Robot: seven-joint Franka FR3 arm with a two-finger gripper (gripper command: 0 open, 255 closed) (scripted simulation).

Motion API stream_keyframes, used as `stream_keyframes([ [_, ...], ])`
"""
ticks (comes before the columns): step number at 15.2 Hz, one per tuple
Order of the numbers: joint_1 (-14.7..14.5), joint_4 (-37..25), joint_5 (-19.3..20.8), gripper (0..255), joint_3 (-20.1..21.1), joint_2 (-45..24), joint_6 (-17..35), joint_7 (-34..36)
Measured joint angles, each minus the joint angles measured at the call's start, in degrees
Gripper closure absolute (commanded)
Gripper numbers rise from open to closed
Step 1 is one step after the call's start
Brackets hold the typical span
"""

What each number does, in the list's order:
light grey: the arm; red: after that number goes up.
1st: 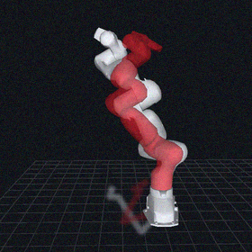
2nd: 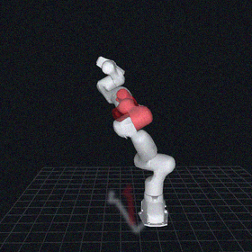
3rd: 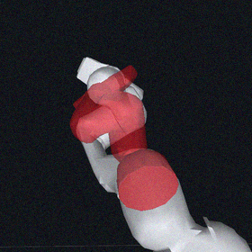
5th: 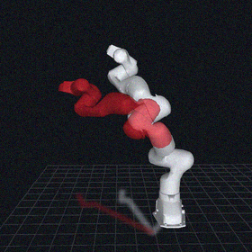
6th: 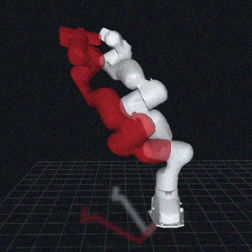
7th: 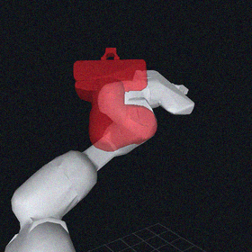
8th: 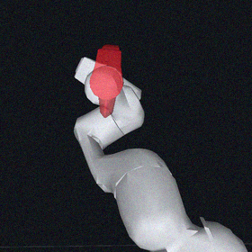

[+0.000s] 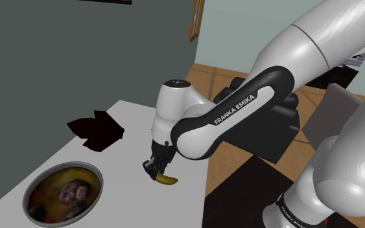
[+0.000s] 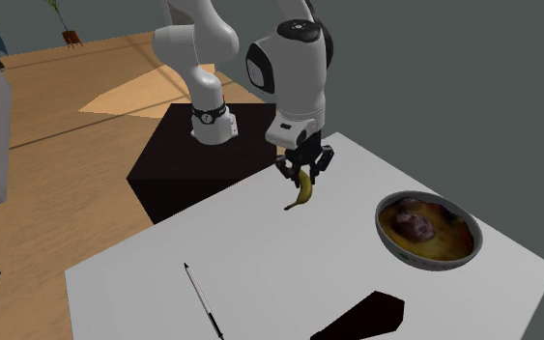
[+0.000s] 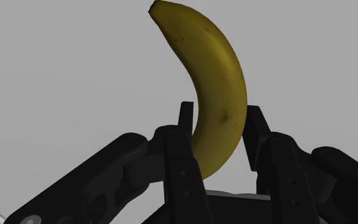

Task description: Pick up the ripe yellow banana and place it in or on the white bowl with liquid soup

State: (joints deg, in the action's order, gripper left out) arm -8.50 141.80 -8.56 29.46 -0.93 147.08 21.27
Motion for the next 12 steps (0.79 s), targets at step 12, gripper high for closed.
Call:
stream_keyframes([
  [12,-0.1,-2.9,-4.1,255,-0.7,8.3,-10.6,-2.4],
])
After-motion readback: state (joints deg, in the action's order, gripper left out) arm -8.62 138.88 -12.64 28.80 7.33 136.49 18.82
